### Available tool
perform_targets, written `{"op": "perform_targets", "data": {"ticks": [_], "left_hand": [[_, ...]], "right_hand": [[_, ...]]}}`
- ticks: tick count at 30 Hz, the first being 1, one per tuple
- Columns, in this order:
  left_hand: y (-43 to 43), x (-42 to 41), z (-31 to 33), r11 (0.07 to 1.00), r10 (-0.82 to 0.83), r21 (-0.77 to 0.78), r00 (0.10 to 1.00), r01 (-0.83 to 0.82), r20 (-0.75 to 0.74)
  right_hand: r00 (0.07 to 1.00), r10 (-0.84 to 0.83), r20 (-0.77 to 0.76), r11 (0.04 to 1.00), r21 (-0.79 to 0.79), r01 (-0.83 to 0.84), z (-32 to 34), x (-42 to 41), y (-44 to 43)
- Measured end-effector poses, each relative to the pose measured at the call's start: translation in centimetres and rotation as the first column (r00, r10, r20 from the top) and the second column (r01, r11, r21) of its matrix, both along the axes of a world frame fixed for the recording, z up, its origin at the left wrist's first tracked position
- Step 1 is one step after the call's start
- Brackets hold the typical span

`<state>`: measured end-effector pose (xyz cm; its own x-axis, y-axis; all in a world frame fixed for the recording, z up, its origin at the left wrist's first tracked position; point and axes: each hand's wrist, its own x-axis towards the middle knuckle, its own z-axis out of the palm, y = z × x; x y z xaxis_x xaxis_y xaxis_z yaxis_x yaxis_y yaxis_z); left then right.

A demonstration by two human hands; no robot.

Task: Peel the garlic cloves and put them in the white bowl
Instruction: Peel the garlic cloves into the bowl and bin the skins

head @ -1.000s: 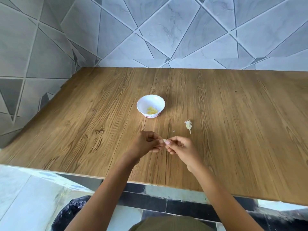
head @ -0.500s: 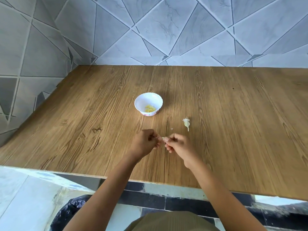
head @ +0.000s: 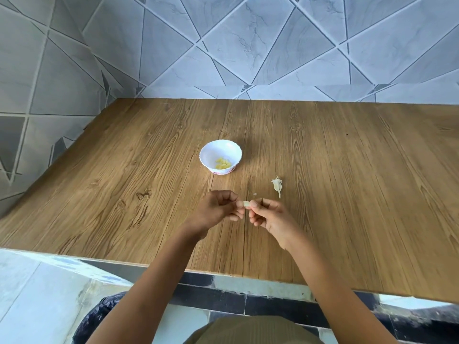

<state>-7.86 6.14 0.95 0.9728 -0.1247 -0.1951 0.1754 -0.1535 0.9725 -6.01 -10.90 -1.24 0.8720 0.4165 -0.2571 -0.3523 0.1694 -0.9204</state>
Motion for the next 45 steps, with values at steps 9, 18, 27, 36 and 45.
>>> {"op": "perform_targets", "data": {"ticks": [9, 18, 27, 36, 45], "left_hand": [[-0.3, 0.2, -0.7, 0.974, 0.163, 0.161, 0.986, -0.159, -0.016], [-0.1, 0.1, -1.5, 0.732, 0.016, 0.648, 0.956, -0.211, 0.293], [-0.5, 0.1, -0.7, 0.969, 0.168, 0.168, 0.982, -0.18, 0.083], [-0.3, -0.1, -0.2, 0.971, 0.061, -0.215, 0.98, -0.102, -0.192], [-1.1, -0.4, -1.2, 0.881, 0.004, 0.405, 0.859, -0.246, 0.512]], "right_hand": [[0.9, -0.011, 0.436, 0.872, -0.437, 0.222, -1.1, -0.1, 0.2], [0.975, -0.147, 0.169, 0.95, -0.251, 0.187, -0.5, -0.4, 0.5], [0.976, -0.216, 0.009, 0.965, -0.151, 0.215, 0.2, -0.5, 0.7], [0.98, -0.086, -0.178, 0.995, 0.029, 0.093, 0.8, -0.4, 0.8], [0.975, -0.212, -0.06, 0.93, -0.32, 0.182, 1.1, -0.7, 1.5]]}}
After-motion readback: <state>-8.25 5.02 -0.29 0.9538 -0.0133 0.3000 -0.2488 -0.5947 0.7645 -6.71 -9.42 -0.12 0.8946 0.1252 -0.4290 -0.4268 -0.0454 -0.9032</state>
